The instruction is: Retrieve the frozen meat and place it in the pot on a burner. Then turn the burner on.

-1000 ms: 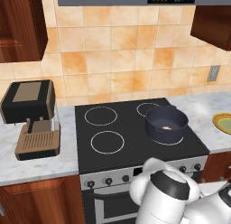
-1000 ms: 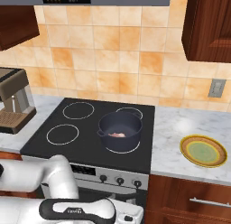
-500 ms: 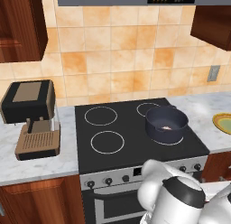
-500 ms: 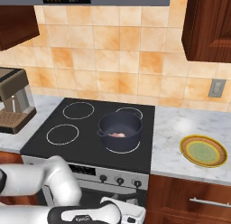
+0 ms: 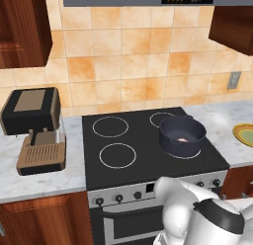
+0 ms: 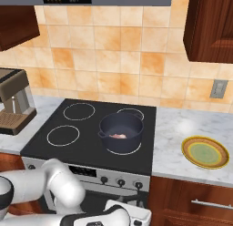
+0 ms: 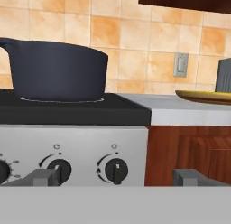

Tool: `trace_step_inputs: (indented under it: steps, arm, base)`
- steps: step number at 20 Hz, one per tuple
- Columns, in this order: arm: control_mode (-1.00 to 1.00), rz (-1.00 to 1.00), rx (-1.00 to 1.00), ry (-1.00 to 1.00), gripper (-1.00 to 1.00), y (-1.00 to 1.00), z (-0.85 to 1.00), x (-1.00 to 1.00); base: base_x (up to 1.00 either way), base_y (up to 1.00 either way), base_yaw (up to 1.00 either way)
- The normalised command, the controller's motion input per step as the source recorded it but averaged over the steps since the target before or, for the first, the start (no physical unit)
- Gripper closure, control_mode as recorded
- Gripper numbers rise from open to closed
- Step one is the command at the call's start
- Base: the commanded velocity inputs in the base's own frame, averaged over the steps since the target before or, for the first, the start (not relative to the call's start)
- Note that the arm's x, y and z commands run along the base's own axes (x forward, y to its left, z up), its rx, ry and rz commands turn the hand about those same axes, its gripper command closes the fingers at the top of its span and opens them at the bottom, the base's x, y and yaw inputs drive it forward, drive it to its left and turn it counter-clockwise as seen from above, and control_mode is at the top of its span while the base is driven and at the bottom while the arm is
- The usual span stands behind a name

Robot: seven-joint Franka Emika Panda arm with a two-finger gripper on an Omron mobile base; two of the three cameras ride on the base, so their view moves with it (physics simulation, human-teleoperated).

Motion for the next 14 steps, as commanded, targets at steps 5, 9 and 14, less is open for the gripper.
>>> trace_step_inputs:
  steps: [5,9,14]
  arm:
    - [-1.0,0.03,0.0,0.0,-1.0,-0.02,-0.04,0.02]
    - [-1.0,0.01,0.0,-0.02,-1.0,0.0,-0.08,0.06]
    - [-1.0,0.0,0.0,-0.02,-1.0,0.0,-0.06,0.12]
  base:
    - [0.0,0.0,0.0]
    - [0.0,0.0,0.0]
    - [0.0,0.0,0.0]
